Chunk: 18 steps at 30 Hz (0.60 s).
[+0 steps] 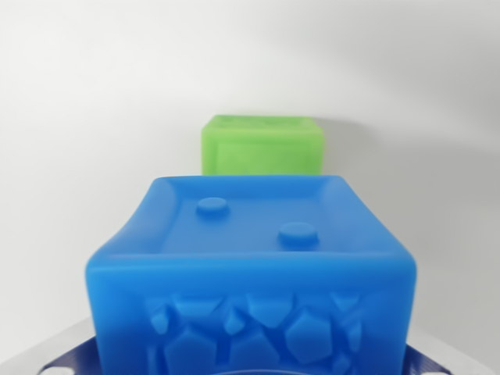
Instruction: Stack cube
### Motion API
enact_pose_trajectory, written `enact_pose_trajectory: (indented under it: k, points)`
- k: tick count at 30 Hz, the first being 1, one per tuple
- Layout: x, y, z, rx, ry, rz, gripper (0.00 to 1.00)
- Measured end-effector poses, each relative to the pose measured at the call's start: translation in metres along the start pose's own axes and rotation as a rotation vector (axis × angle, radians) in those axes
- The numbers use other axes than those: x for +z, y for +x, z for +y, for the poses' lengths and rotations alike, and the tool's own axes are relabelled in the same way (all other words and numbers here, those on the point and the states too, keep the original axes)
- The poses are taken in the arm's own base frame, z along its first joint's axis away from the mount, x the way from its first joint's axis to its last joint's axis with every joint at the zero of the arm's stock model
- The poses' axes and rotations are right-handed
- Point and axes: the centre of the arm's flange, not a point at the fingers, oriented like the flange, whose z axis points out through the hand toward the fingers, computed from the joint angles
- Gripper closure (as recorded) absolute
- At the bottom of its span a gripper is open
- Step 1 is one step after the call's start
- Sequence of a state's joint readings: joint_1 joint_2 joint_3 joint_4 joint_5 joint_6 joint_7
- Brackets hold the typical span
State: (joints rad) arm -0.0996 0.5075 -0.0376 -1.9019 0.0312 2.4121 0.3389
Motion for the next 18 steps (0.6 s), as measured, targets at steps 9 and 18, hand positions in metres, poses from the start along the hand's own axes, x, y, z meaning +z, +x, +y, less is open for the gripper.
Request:
enact_pose_trajectory:
  k: [9, 18]
  points:
    - [0.0, 0.01, -0.004, -0.016, -0.001, -0.001, 1.0]
    - [0.032, 0.008, -0.003, -0.018, -0.007, -0.009, 1.0]
